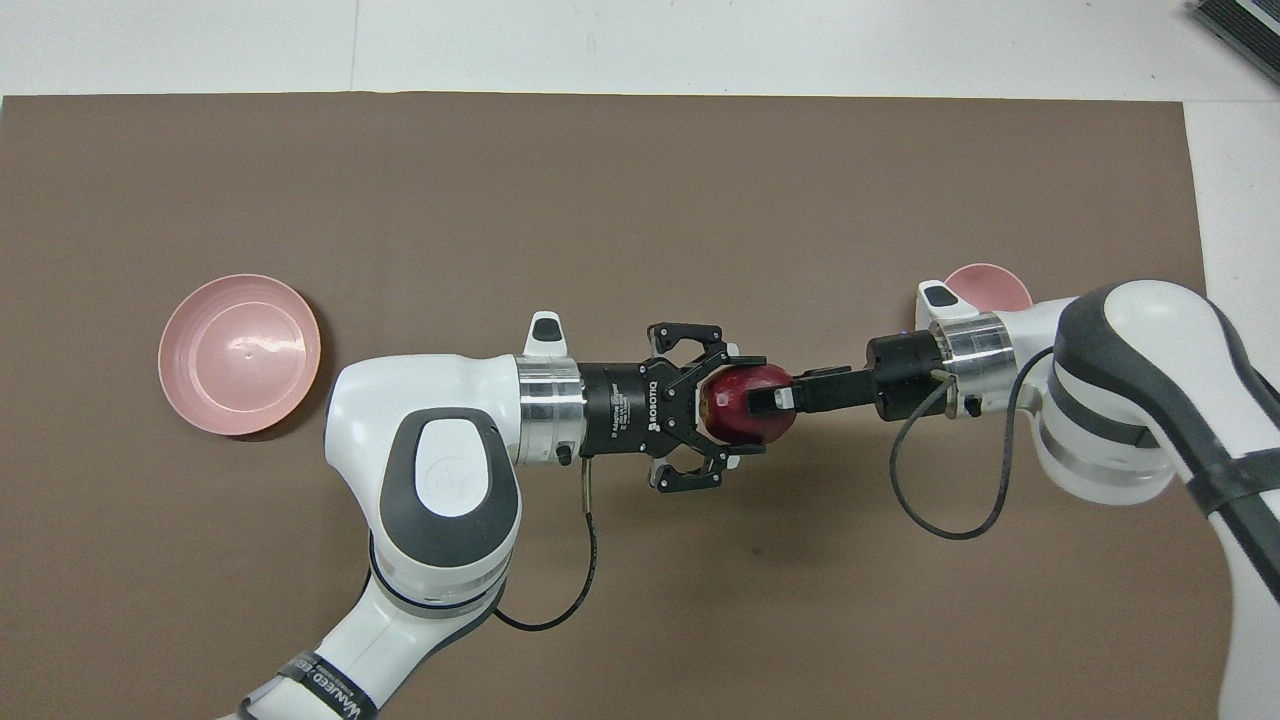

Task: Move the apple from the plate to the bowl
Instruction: 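Grasp the apple with the right gripper while the left gripper opens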

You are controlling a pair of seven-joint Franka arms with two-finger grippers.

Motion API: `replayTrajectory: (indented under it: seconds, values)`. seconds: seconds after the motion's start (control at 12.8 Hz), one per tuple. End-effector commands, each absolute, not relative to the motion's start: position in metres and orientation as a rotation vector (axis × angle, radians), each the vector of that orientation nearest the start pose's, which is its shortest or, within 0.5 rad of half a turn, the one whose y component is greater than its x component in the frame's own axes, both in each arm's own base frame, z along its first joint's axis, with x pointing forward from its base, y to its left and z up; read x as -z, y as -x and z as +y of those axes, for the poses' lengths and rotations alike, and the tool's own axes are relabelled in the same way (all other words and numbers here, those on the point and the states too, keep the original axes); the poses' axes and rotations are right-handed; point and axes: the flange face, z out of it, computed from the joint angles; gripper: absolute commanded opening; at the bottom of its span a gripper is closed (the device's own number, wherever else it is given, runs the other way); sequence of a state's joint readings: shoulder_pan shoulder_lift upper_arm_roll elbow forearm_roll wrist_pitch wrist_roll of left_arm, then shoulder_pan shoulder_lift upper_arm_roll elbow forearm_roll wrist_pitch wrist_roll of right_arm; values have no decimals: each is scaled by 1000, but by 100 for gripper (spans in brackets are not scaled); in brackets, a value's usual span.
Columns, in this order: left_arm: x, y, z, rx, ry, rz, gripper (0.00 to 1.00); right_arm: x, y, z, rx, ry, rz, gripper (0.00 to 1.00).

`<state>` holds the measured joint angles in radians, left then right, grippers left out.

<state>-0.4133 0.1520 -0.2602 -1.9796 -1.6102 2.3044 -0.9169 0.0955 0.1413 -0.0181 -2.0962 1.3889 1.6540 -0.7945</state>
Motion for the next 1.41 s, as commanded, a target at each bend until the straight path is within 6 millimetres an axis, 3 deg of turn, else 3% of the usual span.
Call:
replayTrajectory:
  seconds: [0.0,0.08,0.23,0.31,0.39,0.47,0.78,1.17,1.33]
  values:
    - [-439,-465,-395,936,-1509,1283,0,-387,-529,136,47,1759,-244,84]
    - [-440,-465,-395,934,-1507,1284,0,-387,-529,138,47,1760,-248,71]
    - [-440,-464,-395,935,-1509,1283,0,-387,-530,138,48,1758,-250,63]
    - [-440,-464,-395,935,-1509,1283,0,-388,-530,139,48,1756,-253,47]
    - [-440,-464,-396,934,-1508,1285,83,-387,-531,139,49,1757,-252,35]
    - [-440,-464,-397,922,-1507,1292,100,-389,-532,138,51,1757,-255,34]
    - [-437,-472,-388,872,-1510,1322,100,-394,-536,131,54,1780,-271,28]
    - [-422,-498,-355,655,-1671,1350,100,-421,-547,108,-48,2064,-461,27]
    - [-416,-511,-335,539,-1747,1359,100,-414,-547,100,-82,2144,-509,27]
